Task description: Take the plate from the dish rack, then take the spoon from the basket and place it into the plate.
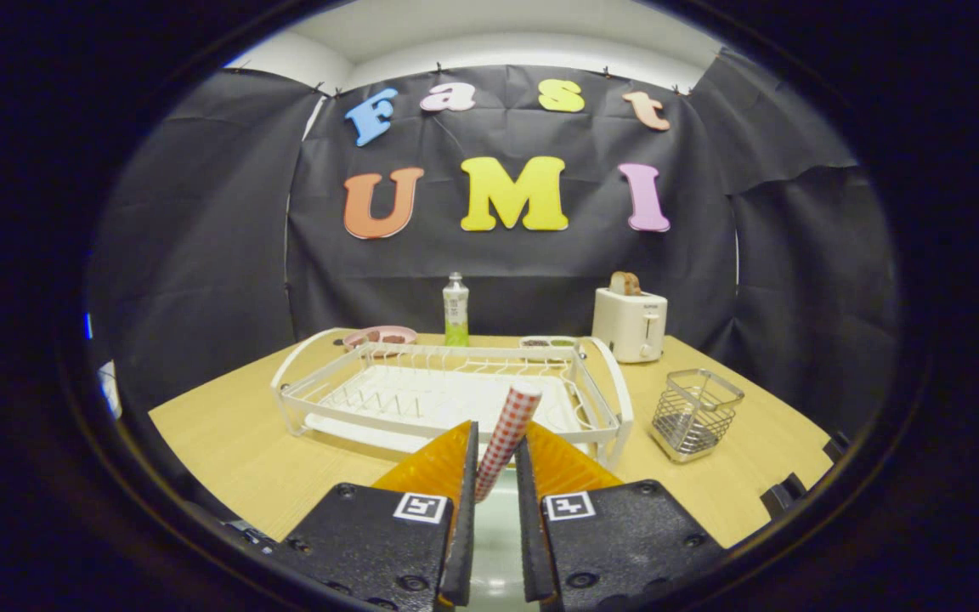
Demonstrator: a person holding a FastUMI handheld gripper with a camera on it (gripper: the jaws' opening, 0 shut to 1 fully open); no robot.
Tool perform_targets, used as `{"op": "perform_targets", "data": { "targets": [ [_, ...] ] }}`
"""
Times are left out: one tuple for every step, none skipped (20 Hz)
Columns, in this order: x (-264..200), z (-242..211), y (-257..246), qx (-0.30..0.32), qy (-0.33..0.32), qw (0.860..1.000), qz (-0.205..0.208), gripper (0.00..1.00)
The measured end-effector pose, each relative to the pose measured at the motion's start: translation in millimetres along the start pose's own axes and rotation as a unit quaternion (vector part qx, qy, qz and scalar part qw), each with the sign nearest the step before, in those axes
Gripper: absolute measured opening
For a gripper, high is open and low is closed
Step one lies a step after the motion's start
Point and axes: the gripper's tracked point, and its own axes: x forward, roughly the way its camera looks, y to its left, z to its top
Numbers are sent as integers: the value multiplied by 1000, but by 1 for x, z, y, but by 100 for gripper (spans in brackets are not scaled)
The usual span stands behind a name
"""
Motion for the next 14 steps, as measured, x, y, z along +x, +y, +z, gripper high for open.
{"op": "perform_targets", "data": {
  "targets": [
    [1, -4, -4, 12, 18, 1000, 4, 30],
    [0, -5, -5, 27, 27, 999, 11, 39],
    [-2, -2, -10, 34, 24, 999, 10, 47],
    [-2, 2, -16, 28, 18, 999, 7, 61],
    [-6, 6, -21, 13, 11, 1000, 0, 66],
    [-14, 13, -27, -1, -4, 1000, -11, 73],
    [-19, 21, -30, -11, -24, 999, -18, 80],
    [-26, 28, -31, -20, -41, 999, -25, 88],
    [-32, 33, -34, -29, -53, 998, -33, 96],
    [-39, 37, -36, -36, -59, 997, -39, 100],
    [-43, 39, -36, -41, -61, 996, -46, 100],
    [-53, 42, -38, -44, -62, 996, -52, 100],
    [-53, 44, -40, -44, -64, 995, -55, 100],
    [-60, 47, -40, -43, -64, 995, -56, 100]
  ]
}}
